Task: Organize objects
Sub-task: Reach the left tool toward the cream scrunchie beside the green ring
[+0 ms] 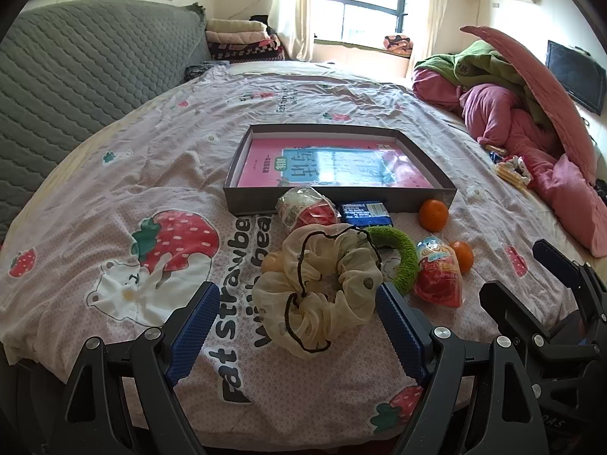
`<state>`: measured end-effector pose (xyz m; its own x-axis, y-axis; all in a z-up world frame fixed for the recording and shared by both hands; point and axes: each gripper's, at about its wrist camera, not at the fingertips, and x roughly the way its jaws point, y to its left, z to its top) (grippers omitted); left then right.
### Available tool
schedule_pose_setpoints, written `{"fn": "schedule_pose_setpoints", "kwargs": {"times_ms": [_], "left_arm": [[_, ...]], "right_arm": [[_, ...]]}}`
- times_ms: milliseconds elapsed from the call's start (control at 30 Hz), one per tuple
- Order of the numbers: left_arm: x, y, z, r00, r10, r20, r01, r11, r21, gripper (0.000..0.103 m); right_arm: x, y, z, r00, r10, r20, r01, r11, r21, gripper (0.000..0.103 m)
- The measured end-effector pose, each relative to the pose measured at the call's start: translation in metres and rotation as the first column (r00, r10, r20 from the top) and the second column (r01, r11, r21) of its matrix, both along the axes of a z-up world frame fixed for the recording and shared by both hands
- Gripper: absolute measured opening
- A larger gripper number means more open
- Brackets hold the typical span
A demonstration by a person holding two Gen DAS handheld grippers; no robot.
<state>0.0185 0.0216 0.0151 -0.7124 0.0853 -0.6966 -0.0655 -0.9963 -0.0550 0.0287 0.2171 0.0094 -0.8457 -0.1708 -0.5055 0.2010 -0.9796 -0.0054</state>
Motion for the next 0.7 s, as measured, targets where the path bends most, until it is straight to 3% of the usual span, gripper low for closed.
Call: {"fn": "schedule_pose_setpoints", "kwargs": {"times_ms": [400, 700], "left_arm": [[-0.0012, -0.0022, 0.0006, 1.000, -0.011, 0.003, 0.011, 1.000, 0.026, 0.085], [-0.0020, -0.0038, -0.0072, 0.999, -0.039, 0.018, 0.039, 0.999, 0.022, 0.085]], "right_arm": [[0.0002, 0.0010, 0.0003, 1.000, -0.009, 0.005, 0.009, 1.000, 0.001, 0.095], [-0.0069, 0.0010, -0.0070, 0.997, -0.009, 0.071, 0.009, 1.000, -0.003, 0.095]]}}
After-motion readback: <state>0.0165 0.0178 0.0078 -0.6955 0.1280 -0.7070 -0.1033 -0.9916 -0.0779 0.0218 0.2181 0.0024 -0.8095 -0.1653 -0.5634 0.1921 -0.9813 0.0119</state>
